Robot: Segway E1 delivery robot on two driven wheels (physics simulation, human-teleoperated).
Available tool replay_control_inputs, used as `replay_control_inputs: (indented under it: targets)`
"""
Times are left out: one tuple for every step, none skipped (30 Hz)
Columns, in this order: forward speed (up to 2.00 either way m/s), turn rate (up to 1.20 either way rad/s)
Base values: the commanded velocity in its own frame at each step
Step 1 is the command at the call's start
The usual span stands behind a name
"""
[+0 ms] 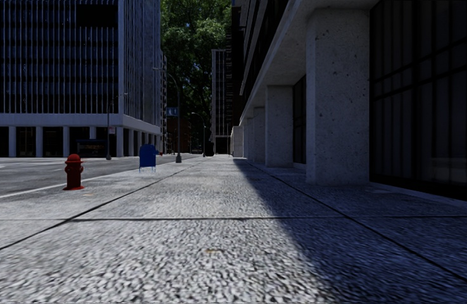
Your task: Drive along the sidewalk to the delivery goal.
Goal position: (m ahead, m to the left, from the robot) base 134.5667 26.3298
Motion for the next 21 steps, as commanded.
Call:
replay_control_inputs:
  targets:
    - [2.00,0.00]
    - [2.00,0.00]
    - [2.00,0.00]
    - [2.00,0.00]
    - [2.00,0.00]
    - [2.00,0.00]
    - [2.00,0.00]
    - [2.00,0.00]
    - [2.00,0.00]
    - [2.00,0.00]
    - [2.00,0.00]
    - [2.00,0.00]
    - [2.00,0.00]
    - [2.00,0.00]
    - [2.00,0.03]
    - [2.00,0.03]
    - [2.00,0.11]
    - [2.00,0.14]
    - [2.00,0.15]
    - [2.00,0.15]
    - [2.00,0.15]
